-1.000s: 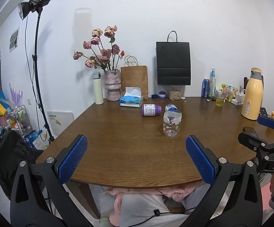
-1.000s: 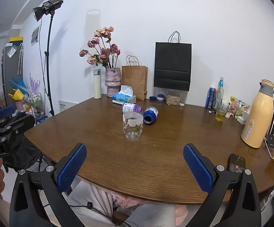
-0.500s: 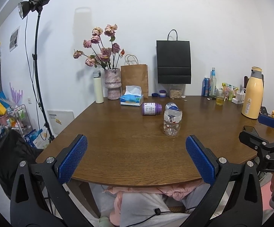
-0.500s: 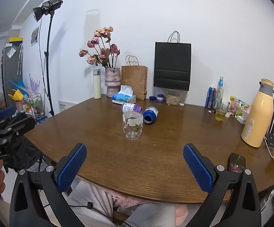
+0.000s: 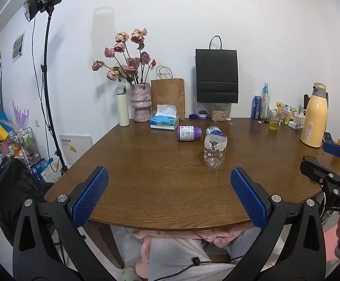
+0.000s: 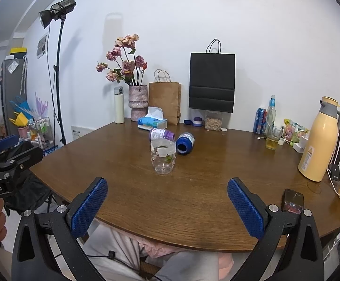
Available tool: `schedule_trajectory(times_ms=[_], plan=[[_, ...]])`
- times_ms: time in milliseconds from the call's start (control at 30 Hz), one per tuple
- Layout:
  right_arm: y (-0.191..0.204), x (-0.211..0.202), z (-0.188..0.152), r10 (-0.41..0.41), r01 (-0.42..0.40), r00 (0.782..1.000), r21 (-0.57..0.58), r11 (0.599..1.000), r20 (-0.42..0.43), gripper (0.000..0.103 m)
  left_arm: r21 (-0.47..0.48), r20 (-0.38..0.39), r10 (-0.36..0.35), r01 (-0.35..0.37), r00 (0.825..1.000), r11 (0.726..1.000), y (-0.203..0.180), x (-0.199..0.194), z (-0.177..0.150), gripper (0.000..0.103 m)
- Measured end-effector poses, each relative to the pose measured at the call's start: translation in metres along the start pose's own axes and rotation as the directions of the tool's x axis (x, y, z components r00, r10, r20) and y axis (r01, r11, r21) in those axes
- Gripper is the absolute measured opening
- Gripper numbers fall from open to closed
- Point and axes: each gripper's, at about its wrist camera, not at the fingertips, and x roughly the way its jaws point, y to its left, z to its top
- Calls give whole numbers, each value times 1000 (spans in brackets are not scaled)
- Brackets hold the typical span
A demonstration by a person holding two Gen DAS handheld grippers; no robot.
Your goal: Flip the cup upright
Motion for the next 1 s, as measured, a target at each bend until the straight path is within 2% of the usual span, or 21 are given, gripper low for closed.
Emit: schedule_trajectory(times_ms=[233,367,500,633,700,800,900,1000], plan=[[1,1,-2,-2,2,1000,-10,1000,0,103,10,-9,1,-1,1000,1000,-2,3,-2,103],[0,4,-3,7,-7,1000,23,1000,-3,103,16,-23,-3,3,1000,1000,-2,8,-3,103],[-4,13,-3,-18,18,999,14,1000,32,103,29,-6,0,0,1000,1000,-6,23,1,103],[-18,40,-1,-19,18,1000,43,999,25,103,54,37,31,-33,999,998,-12,44,8,103],[-28,56,1,-21,19,999,75,997,26,103,49,32,17,-19,999,999,-12,59,10,103],[-45,85,8,-20,20,1000,125,992,-2,103,3,8,-18,18,1000,1000,-8,82,12,103],[-64,108,21,-15,13,1000,170,985,12,103,-48,36,-24,25,999,999,-1,101,16,103],[-79,135,30,66,-65,998,214,975,2,103,-24,9,-43,43,999,999,0,125,24,103]])
